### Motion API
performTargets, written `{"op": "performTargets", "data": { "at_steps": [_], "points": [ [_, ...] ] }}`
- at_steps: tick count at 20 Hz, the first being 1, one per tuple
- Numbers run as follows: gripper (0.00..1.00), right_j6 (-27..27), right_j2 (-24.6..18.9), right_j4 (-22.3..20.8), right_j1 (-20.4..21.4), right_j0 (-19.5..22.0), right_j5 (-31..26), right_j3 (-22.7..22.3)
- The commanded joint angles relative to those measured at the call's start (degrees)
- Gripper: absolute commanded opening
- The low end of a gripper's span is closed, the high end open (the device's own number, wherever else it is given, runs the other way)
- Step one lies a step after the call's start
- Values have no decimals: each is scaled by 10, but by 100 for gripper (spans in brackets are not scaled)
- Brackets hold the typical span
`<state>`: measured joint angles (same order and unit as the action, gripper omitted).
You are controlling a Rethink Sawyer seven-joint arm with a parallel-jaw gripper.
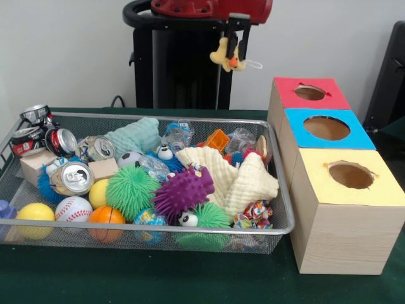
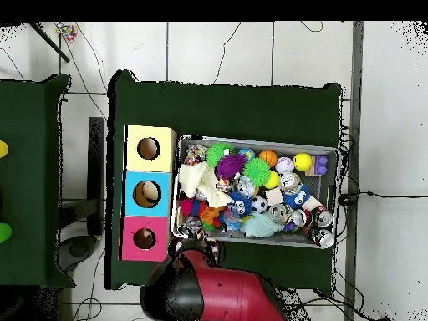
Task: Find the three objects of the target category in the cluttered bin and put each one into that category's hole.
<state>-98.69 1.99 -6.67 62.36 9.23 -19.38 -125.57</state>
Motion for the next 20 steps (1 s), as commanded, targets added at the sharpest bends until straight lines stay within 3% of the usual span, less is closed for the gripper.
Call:
{"op": "performTargets", "data": {
  "at_steps": [1,6,13,20],
  "points": [
    [0,-106,-3,38,62,-46,-102,-23],
    [0,-146,9,44,45,-114,-109,-1],
    [0,-188,12,79,-25,-195,-85,52],
    [0,-168,18,94,-69,-218,-75,86]
  ]
}}
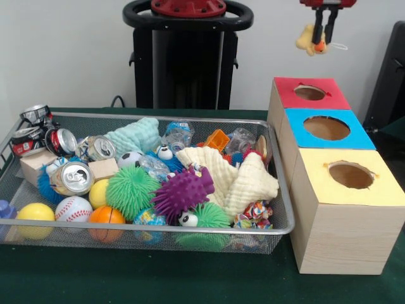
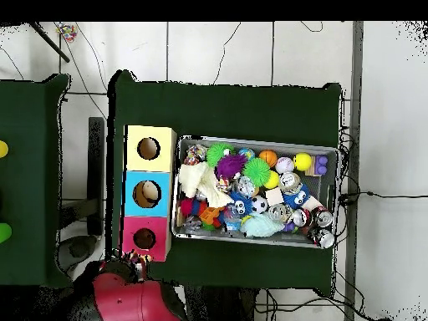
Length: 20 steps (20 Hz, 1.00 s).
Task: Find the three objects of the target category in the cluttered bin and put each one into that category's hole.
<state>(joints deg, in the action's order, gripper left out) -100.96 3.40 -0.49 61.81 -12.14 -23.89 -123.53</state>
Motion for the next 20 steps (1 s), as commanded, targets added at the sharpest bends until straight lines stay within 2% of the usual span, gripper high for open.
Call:
{"op": "performTargets", "data": {
  "at_steps": [1,7,13,18,20],
  "points": [
    [0,-143,6,32,-67,-5,-26,67],
    [0,-111,-15,33,-95,20,2,61],
    [0,-87,-37,22,-149,57,53,68],
    [0,-69,-41,24,-123,81,0,80],
    [0,-67,-24,13,-134,82,-15,105]
  ]
}}
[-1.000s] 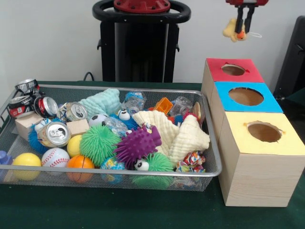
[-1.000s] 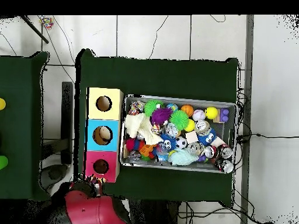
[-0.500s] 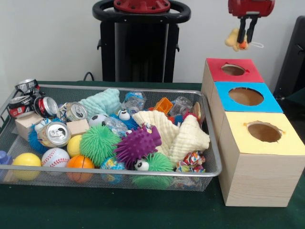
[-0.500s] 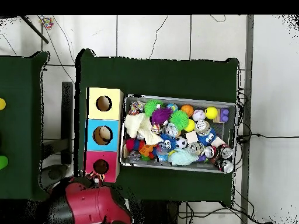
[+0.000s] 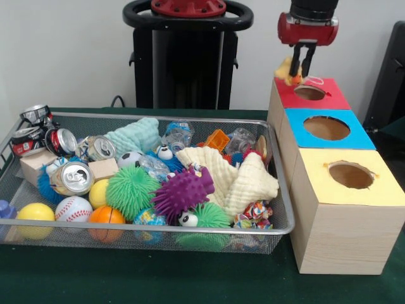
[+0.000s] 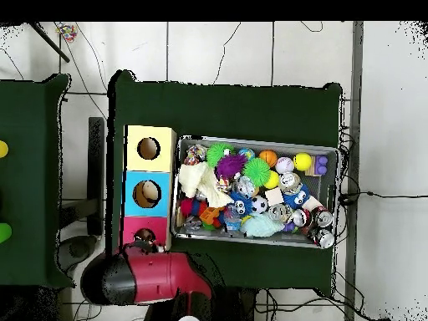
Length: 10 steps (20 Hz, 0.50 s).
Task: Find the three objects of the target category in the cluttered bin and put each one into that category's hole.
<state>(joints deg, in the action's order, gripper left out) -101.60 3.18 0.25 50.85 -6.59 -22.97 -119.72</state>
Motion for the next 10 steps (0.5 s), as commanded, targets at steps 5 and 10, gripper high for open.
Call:
{"op": "performTargets", "data": {
  "at_steps": [5,10],
  "points": [
    [0,-82,34,-13,-106,9,-27,161],
    [0,-98,69,-5,-160,-14,-57,247]
  ]
}}
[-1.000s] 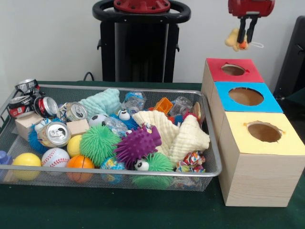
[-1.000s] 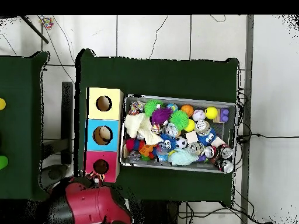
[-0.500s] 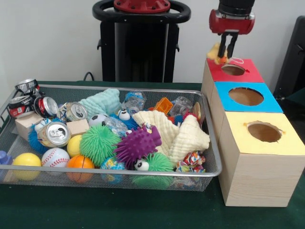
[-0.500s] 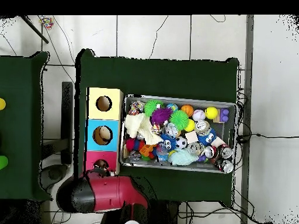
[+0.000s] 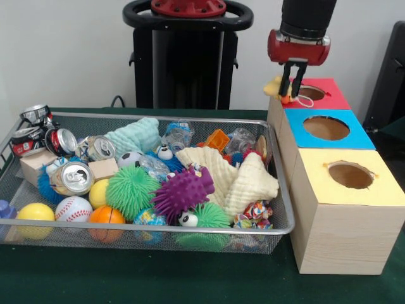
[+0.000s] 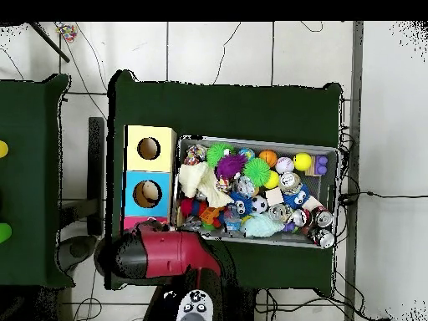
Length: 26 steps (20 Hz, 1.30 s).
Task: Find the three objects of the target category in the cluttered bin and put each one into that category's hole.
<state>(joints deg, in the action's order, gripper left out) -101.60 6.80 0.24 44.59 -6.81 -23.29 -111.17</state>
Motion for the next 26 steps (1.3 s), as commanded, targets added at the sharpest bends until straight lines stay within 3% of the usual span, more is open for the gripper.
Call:
{"op": "performTargets", "data": {
  "at_steps": [1,6,9,20,26],
  "points": [
    [0,-100,37,-3,-103,-16,-59,174],
    [0,-103,42,0,-111,-36,-102,215],
    [0,-106,28,6,-108,-44,-99,215],
    [0,-97,12,4,-79,-63,-67,175],
    [0,-80,0,-3,-66,-50,-25,135]
  ]
}}
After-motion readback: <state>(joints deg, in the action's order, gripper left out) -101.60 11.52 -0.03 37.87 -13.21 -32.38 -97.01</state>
